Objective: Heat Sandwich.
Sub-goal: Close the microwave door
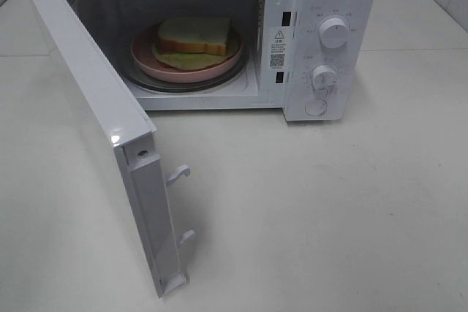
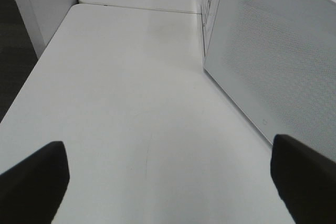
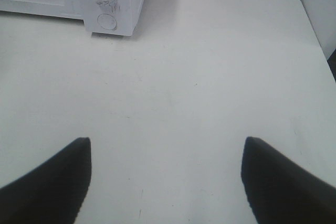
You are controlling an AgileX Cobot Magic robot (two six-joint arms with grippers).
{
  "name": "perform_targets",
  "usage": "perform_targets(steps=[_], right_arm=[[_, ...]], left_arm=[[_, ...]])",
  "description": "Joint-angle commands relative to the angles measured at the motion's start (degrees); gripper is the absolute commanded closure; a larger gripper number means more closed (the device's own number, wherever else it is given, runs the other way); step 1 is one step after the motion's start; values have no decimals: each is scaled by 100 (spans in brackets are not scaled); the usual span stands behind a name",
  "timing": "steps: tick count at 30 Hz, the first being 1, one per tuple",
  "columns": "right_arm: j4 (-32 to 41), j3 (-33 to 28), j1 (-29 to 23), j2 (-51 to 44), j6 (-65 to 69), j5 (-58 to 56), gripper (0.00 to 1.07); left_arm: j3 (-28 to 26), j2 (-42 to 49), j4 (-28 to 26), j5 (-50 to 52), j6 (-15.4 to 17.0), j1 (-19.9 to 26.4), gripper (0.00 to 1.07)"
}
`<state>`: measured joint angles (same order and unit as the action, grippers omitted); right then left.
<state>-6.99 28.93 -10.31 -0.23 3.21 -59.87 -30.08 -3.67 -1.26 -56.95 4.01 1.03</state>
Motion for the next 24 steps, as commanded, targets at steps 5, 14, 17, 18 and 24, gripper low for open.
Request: perform_targets(steps=[5,14,17,18,24], right_arm=[[11,0,40,-155,0,34,31],[11,0,40,-155,-6,34,31],[11,0,40,-155,-6,34,31],[11,0,40,-155,-6,34,31],[11,0,40,-155,-6,34,31]], left_arm=[[-34,-682,-97,516,17,6,26],[143,-1507,-92,1272,17,6,71],[201,-1828,-115,1427,17,6,88],[201,-1925,-115,1450,17,6,93],[218,-2710,-115,2320,-69,6,107]])
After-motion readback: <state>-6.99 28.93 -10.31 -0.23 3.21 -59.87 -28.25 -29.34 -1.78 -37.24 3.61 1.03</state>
